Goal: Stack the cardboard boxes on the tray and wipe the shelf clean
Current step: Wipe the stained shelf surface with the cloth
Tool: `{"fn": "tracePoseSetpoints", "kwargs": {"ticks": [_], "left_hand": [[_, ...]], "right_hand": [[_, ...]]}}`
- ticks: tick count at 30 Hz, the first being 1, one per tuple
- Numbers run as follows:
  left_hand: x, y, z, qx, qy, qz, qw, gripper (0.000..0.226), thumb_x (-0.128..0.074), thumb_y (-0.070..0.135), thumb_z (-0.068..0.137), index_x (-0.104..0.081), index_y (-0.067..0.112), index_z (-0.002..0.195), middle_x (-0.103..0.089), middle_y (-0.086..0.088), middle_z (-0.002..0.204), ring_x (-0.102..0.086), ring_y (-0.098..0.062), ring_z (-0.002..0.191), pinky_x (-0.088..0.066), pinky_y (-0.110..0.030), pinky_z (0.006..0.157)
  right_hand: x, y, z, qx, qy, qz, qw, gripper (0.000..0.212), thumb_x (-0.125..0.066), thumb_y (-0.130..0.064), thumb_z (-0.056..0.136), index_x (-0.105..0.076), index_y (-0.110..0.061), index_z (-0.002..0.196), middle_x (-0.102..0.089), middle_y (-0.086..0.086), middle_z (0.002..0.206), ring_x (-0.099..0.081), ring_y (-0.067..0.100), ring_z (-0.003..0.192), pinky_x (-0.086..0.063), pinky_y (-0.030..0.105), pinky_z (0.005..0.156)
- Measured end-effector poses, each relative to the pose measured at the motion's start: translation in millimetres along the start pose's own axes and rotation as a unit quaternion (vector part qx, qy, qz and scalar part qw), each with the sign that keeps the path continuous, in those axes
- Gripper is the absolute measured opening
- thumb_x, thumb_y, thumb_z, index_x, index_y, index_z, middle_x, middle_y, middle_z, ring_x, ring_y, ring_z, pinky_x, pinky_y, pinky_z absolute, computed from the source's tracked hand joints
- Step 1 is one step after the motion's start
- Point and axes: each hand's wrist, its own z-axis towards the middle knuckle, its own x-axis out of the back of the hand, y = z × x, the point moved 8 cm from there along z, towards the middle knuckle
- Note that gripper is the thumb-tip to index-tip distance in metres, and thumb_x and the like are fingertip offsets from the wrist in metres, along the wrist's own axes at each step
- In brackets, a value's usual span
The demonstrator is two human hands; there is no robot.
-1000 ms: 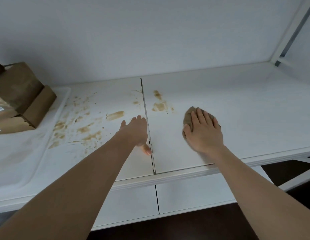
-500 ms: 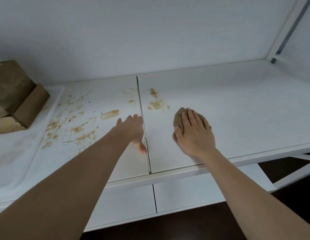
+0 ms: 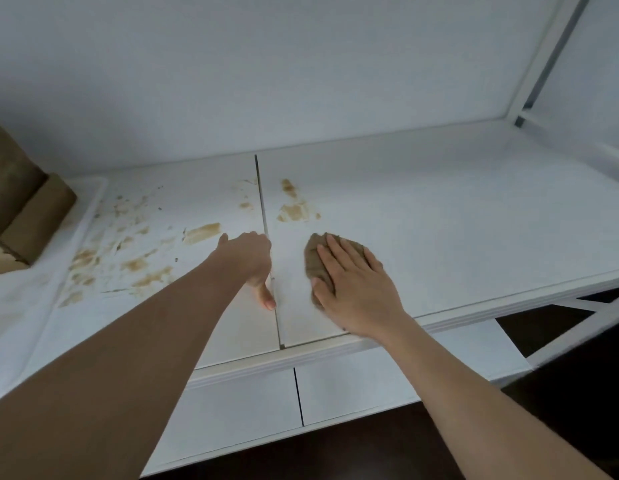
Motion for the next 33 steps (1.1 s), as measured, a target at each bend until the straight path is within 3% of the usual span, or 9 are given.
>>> {"fn": "tracePoseSetpoints", "kwargs": {"ticks": [4, 6, 12, 15, 21, 26, 30, 33], "left_hand": [[-2, -2, -2, -0.019, 0.013, -0.019, 1.000, 0.111, -0.085, 0.053, 0.052, -0.032, 0.009, 0.139, -0.044, -0.003, 0.130, -0.041, -0.023, 0.126, -0.025, -0.040, 0.111], [-3, -3, -2, -0.021, 0.012, -0.017, 1.000, 0.110, -0.085, 0.054, 0.052, -0.032, 0.009, 0.138, -0.044, -0.004, 0.129, -0.041, -0.023, 0.126, -0.025, -0.040, 0.111], [1, 1, -2, -0.003, -0.001, 0.000, 1.000, 0.102, -0.086, 0.053, 0.051, -0.041, 0.009, 0.132, -0.051, -0.004, 0.127, -0.045, -0.025, 0.123, -0.029, -0.038, 0.108], [1, 2, -2, 0.004, -0.003, 0.001, 1.000, 0.104, -0.086, 0.053, 0.051, -0.040, 0.009, 0.133, -0.051, -0.003, 0.127, -0.047, -0.025, 0.121, -0.033, -0.037, 0.104], [1, -2, -5, -0.009, 0.014, -0.023, 1.000, 0.107, -0.087, 0.050, 0.053, -0.034, 0.008, 0.136, -0.047, -0.003, 0.126, -0.046, -0.024, 0.120, -0.034, -0.036, 0.101], [-2, -5, -2, -0.024, 0.026, -0.033, 0.999, 0.119, -0.087, 0.052, 0.050, -0.025, 0.011, 0.142, -0.042, -0.003, 0.133, -0.040, -0.024, 0.126, -0.030, -0.039, 0.109], [-6, -7, 0, -0.027, 0.026, -0.033, 0.999, 0.128, -0.086, 0.053, 0.051, -0.014, 0.011, 0.149, -0.032, -0.003, 0.145, -0.028, -0.022, 0.136, -0.019, -0.043, 0.116], [-8, -9, -2, -0.024, 0.008, -0.037, 0.999, 0.138, -0.084, 0.055, 0.054, 0.004, 0.012, 0.151, -0.001, -0.004, 0.159, 0.002, -0.021, 0.147, -0.002, -0.047, 0.118]], "right_hand": [[11, 71, 18, -0.148, 0.015, -0.027, 0.989, 0.068, -0.012, -0.050, 0.094, -0.017, -0.020, 0.155, -0.008, -0.001, 0.163, -0.004, 0.013, 0.149, -0.002, 0.036, 0.121], [9, 72, 21, -0.188, 0.015, -0.021, 0.982, 0.068, -0.014, -0.049, 0.094, -0.016, -0.018, 0.155, -0.007, 0.001, 0.163, -0.002, 0.016, 0.150, 0.000, 0.039, 0.121], [-3, -25, -6, -0.063, 0.025, 0.005, 0.998, 0.071, -0.013, -0.050, 0.091, -0.016, -0.019, 0.155, -0.005, 0.000, 0.163, 0.000, 0.016, 0.150, 0.003, 0.039, 0.121], [-2, -27, -23, -0.039, 0.012, 0.008, 0.999, 0.079, -0.002, -0.055, 0.085, -0.015, -0.021, 0.155, -0.003, -0.003, 0.163, 0.002, 0.013, 0.150, 0.007, 0.036, 0.119], [21, 88, -50, -0.178, 0.043, -0.036, 0.982, 0.081, 0.001, -0.059, 0.084, -0.018, -0.023, 0.155, -0.008, -0.004, 0.163, -0.004, 0.011, 0.149, 0.001, 0.034, 0.119], [26, 138, -25, -0.277, 0.010, -0.026, 0.960, 0.069, -0.015, -0.052, 0.096, -0.012, -0.018, 0.156, -0.001, 0.003, 0.163, 0.002, 0.019, 0.150, 0.001, 0.043, 0.121], [16, 102, 17, -0.214, 0.009, -0.012, 0.977, 0.068, -0.019, -0.051, 0.097, -0.011, -0.018, 0.156, -0.001, 0.002, 0.164, 0.003, 0.019, 0.150, 0.003, 0.043, 0.121], [6, 47, 27, -0.092, -0.004, -0.008, 0.996, 0.070, -0.012, -0.054, 0.095, -0.009, -0.021, 0.156, 0.002, -0.002, 0.163, 0.006, 0.015, 0.150, 0.005, 0.040, 0.121]]}}
